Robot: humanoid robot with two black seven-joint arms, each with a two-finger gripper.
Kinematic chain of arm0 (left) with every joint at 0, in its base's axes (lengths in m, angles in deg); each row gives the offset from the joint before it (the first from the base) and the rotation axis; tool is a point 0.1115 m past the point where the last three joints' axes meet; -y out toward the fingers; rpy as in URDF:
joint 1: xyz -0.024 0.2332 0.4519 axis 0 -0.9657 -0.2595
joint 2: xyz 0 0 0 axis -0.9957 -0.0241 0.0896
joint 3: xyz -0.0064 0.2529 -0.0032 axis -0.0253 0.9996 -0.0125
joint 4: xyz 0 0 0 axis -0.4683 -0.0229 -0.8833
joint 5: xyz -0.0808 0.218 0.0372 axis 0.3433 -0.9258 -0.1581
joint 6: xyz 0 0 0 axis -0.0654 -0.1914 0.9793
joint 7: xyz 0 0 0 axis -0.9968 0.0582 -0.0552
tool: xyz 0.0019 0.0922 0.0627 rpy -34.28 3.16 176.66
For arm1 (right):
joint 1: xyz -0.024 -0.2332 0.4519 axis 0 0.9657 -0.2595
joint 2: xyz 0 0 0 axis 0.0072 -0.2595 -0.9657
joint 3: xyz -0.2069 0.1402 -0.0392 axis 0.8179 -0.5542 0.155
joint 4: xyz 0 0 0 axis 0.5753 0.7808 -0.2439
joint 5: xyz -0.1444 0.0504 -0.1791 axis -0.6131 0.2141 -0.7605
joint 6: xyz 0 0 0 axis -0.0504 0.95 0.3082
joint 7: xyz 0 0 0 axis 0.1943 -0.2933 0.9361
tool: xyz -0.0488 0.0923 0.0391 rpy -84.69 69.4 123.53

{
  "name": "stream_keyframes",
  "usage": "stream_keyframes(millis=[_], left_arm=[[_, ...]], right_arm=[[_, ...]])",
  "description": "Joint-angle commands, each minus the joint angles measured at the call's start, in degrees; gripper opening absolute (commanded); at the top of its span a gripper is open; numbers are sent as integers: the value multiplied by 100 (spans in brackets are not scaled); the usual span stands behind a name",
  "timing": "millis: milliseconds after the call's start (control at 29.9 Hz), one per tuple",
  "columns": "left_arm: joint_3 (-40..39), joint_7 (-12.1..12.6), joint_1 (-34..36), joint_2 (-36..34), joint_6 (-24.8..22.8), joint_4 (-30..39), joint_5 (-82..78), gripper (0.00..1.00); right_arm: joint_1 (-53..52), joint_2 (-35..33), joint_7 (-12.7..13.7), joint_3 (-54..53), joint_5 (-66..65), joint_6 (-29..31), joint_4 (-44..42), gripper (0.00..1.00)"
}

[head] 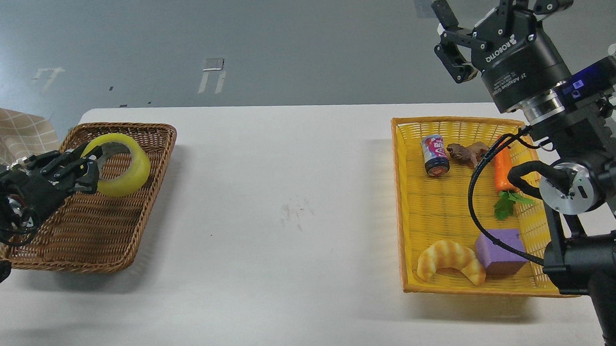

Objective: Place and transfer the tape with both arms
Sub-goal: 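Carry the tape with the left gripper over the wicker basket, then lower the tape into the wicker basket and open the left gripper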

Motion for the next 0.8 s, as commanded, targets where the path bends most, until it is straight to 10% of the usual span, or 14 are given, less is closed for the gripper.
stream_keyframes(millis=[0, 468, 568, 668, 768], left_arm=[[-4, -6, -49, 5, 0, -213, 59, 0], [-4, -486, -181, 269, 0, -688, 393, 15], [-4, -486, -181, 278, 0, -706, 393, 32], [-30, -486, -172, 278, 0, -715, 507, 95], [-4, -486, -172, 278, 0, -715, 901, 97]], right_arm=[[16, 1, -6, -4, 2, -1, 11, 100], [42, 1, -5, -4, -7, -1, 2, 100], [51, 1, 3, 5, -7, -1, 2, 100], [77, 9, 3, 5, -15, -1, 2, 100], [77, 9, 3, 5, -15, -1, -7, 100]])
